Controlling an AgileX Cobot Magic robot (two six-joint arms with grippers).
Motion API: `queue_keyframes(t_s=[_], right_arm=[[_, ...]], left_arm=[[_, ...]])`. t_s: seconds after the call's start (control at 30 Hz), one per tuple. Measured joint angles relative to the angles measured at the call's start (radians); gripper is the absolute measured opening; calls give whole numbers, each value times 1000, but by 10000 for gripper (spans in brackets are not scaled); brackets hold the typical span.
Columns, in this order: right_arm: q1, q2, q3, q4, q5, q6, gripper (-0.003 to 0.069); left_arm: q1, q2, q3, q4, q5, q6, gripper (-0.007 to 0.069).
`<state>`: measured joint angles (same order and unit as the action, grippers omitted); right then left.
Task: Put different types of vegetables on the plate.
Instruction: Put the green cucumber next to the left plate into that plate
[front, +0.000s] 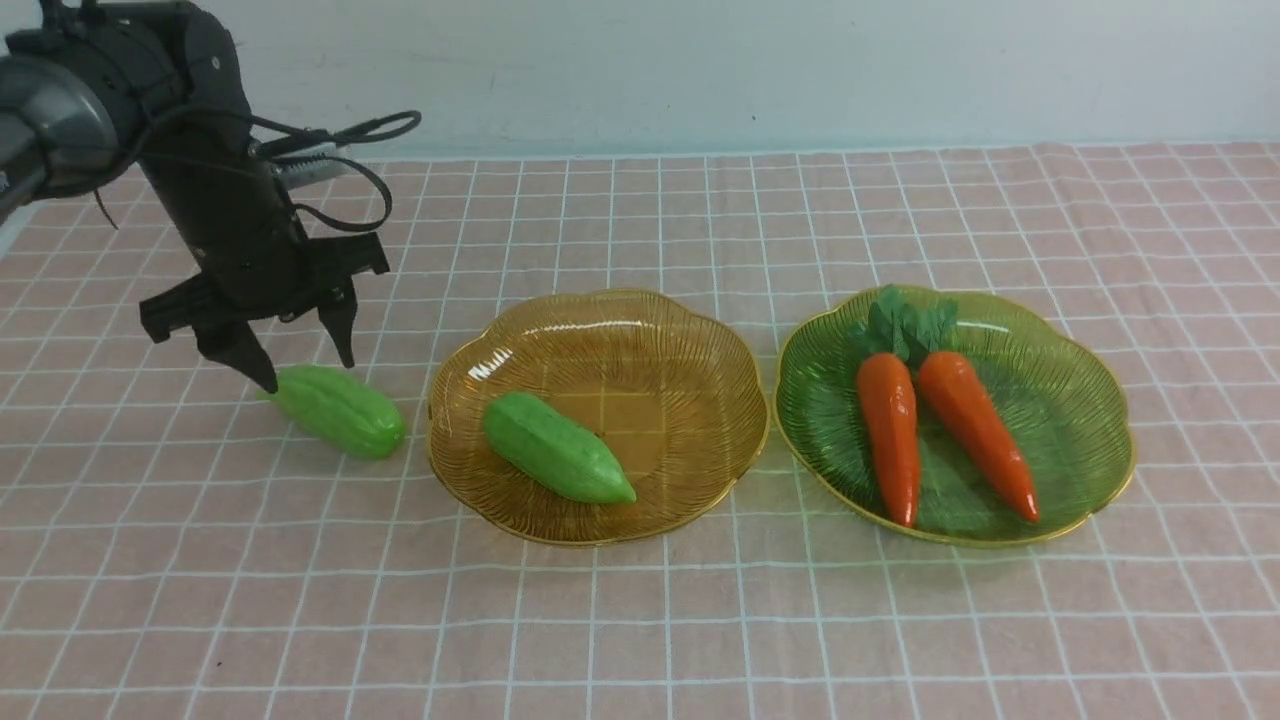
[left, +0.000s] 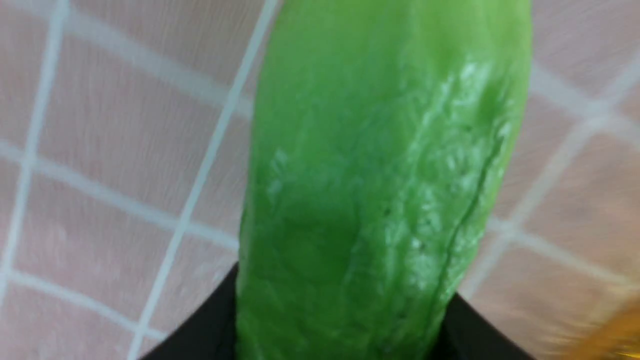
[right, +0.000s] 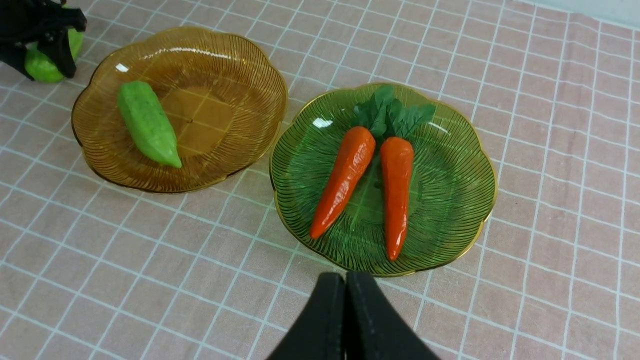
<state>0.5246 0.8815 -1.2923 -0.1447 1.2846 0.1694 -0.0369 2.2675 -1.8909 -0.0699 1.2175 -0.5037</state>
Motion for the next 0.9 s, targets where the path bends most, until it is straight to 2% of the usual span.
queue_keyframes(t_s=[0.07, 0.23, 0.33, 0.5, 0.63, 0.83, 0.9], right_arm=[[0, 14, 0, 0, 0, 0, -15], [0, 37, 0, 0, 0, 0, -15], [0, 54, 0, 0, -1, 0, -15], [0, 91, 0, -1, -18, 0, -15], [0, 111, 0, -4, -65, 0, -15], [0, 100, 0, -41, -38, -23, -15], [0, 63, 0, -67, -21, -23, -15]], left_arm=[[-2, -2, -68, -6, 4, 49, 290], [-27, -26, -170, -89, 5, 131, 285], [-89, -29, -218, -164, 5, 166, 285], [-209, 5, -224, -196, 5, 180, 296], [-290, 52, -224, -202, 3, 173, 365], [-301, 53, -224, -218, 7, 173, 538], [-301, 53, -224, -219, 7, 174, 567]])
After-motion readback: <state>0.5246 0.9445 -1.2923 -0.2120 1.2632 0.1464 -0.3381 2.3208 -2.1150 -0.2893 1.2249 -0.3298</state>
